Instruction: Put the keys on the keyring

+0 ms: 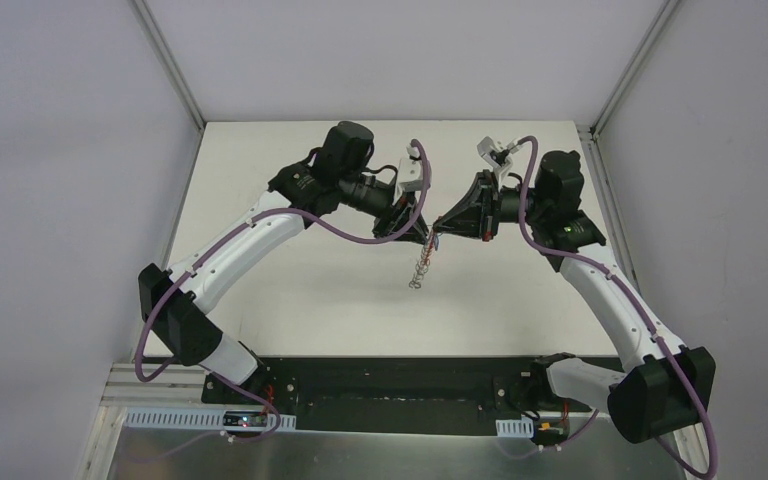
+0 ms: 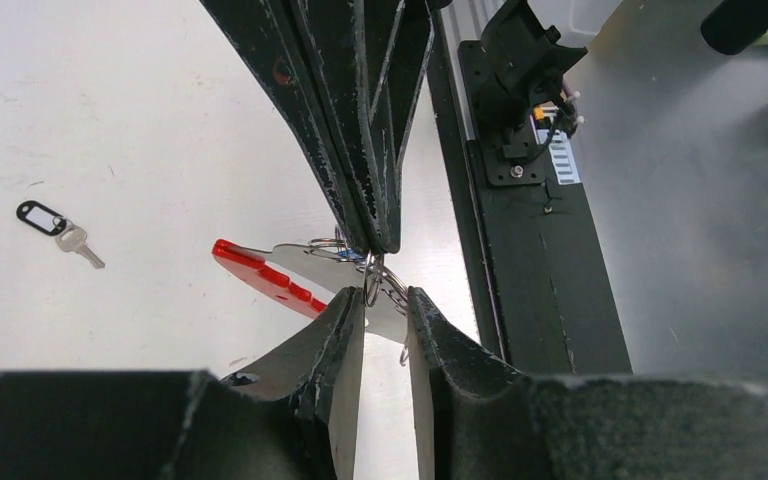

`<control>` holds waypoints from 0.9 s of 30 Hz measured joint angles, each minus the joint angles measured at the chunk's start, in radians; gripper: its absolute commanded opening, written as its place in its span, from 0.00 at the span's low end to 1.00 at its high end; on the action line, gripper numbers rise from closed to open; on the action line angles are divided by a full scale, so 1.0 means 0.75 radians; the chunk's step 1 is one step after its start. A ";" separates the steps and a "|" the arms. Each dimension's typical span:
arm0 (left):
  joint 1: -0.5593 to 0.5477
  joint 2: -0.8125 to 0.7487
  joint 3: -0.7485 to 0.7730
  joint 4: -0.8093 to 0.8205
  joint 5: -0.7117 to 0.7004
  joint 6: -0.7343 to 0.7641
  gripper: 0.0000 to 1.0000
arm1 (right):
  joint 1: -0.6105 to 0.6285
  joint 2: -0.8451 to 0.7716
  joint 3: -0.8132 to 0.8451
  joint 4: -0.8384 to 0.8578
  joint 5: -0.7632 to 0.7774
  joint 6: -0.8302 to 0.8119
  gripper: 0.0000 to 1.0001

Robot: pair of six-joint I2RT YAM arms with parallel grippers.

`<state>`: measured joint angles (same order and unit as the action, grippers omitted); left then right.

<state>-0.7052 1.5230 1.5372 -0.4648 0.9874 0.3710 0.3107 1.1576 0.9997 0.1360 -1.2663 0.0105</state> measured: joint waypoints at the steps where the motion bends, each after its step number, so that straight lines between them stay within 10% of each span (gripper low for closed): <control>1: 0.000 0.000 0.000 0.002 0.001 -0.004 0.20 | 0.000 0.001 -0.003 0.002 0.000 0.003 0.00; 18: 0.008 0.016 0.019 0.015 -0.003 -0.101 0.00 | -0.012 0.001 -0.025 0.039 -0.022 0.020 0.00; 27: -0.010 0.042 0.244 -0.318 -0.179 -0.054 0.00 | -0.021 -0.004 -0.028 -0.126 0.019 -0.174 0.28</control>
<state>-0.7124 1.5543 1.7203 -0.7033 0.8532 0.3302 0.2951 1.1549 0.9787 0.0418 -1.2518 -0.1200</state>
